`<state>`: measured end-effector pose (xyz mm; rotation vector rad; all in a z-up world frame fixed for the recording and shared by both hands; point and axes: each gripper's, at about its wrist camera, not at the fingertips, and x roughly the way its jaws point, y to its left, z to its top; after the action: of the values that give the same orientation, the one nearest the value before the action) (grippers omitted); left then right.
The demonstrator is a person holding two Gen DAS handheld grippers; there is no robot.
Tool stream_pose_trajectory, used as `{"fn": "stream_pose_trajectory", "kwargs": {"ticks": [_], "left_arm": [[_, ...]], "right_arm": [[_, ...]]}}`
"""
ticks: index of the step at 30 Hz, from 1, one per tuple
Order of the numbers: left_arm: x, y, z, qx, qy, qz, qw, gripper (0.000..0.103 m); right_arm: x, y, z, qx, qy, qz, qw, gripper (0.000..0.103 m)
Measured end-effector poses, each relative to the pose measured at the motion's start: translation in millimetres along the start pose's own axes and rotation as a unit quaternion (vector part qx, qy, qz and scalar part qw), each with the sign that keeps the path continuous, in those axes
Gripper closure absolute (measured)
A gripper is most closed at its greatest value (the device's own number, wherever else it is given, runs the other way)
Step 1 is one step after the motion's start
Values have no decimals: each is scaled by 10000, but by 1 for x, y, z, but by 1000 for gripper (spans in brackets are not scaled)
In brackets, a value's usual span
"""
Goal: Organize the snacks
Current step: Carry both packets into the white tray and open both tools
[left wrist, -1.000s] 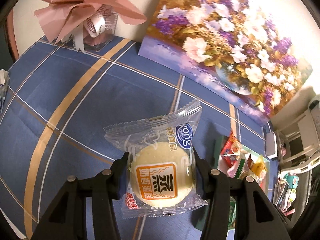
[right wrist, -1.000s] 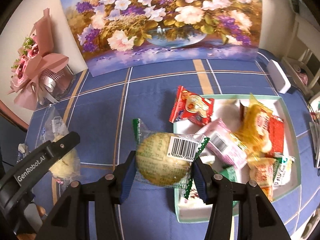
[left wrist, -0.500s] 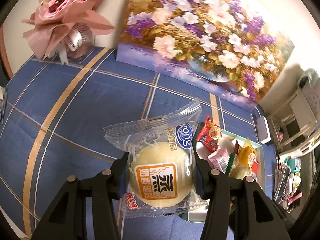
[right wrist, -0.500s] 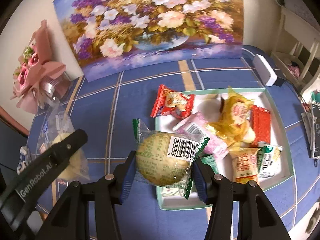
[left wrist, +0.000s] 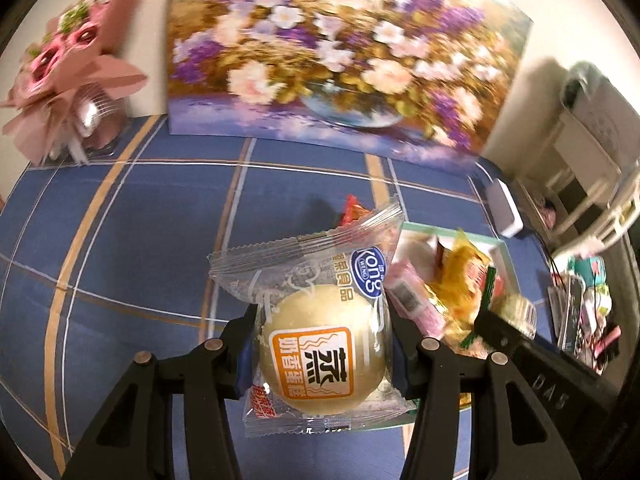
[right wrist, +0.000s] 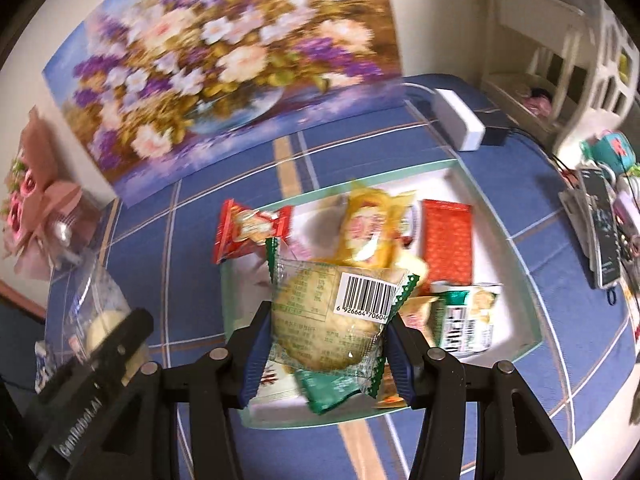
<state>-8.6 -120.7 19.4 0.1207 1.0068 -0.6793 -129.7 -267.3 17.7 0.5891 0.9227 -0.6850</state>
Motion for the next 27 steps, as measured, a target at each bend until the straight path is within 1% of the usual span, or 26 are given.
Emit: {"fn": "stream_pose_trajectory", "kwargs": {"ticks": [6, 9, 12, 13, 17, 23, 27], "left_arm": [[8, -25, -7, 335, 72, -119, 9993, 49], [15, -30, -7, 364, 131, -258, 9989, 49], [26, -31, -8, 387, 204, -236, 9988, 49], [31, -31, -8, 383, 260, -237, 9986, 49], [48, -31, -11, 322, 426, -347, 9980, 49], [68, -35, -12, 372, 511, -293, 9976, 49], [80, -34, -13, 336, 605, -352, 9970, 49]], "right_arm": [[-6, -20, 5, 228, -78, -47, 9997, 48], [-5, -24, 6, 265, -78, -35, 9996, 48], [4, -26, 6, 269, 35, -19, 9996, 48], [12, -27, 5, 288, 153, -11, 9995, 48], [31, -28, 1, 301, 419, -33, 9987, 48], [44, -28, 2, 268, 560, -54, 9981, 48], [50, -30, 2, 276, 630, -107, 9976, 48]]}}
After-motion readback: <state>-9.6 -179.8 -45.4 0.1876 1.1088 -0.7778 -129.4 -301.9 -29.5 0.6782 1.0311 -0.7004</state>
